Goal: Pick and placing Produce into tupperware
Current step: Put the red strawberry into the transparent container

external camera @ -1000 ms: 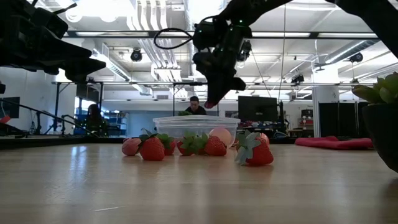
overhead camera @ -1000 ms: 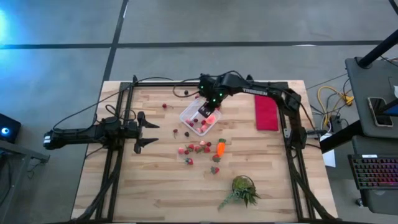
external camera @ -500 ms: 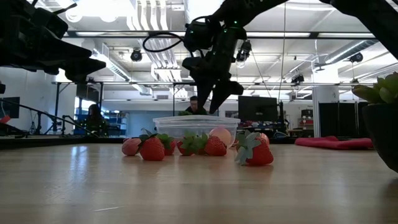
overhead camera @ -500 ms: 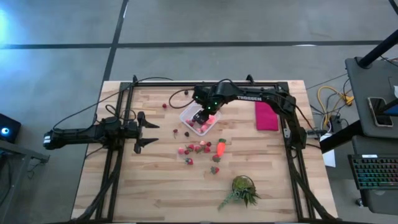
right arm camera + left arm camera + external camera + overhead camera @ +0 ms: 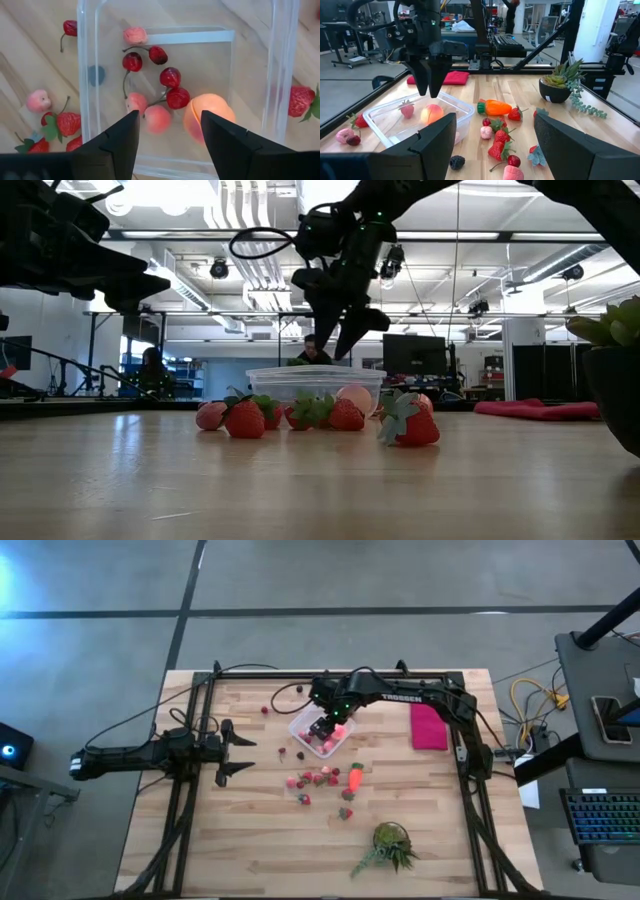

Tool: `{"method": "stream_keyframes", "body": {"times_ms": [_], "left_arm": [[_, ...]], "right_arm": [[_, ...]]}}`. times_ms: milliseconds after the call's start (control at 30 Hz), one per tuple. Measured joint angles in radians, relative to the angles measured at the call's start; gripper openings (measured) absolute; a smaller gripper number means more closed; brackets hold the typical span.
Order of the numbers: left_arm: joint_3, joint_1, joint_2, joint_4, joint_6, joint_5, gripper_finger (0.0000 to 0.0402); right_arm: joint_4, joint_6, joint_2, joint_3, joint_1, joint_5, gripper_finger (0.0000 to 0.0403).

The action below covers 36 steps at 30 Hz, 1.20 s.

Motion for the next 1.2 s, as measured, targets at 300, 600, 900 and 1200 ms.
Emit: {"method": "stream_keyframes", "body": {"times_ms": [300, 600, 900, 1200], "left_arm": [[0.000, 0.000, 0.000, 0.000, 0.000, 0.000, 0.0255], [0.000, 0.000, 0.000, 0.000, 0.000, 0.000, 0.0255], [0.000, 0.000, 0.000, 0.000, 0.000, 0.000, 0.0255], [0.000, 0.000, 0.000, 0.000, 0.000, 0.000, 0.0255]], "right_arm": [[0.115, 0.000, 0.000, 0.000, 0.000, 0.000, 0.0203], [0.226, 0.057, -0.001, 0.000, 0.002, 0.000, 0.0203], [0.278, 0.243, -0.001, 0.044, -0.003, -0.035, 0.0203], [0.333, 0.154, -0.001, 0.197, -0.003, -0.021, 0.0203]]}}
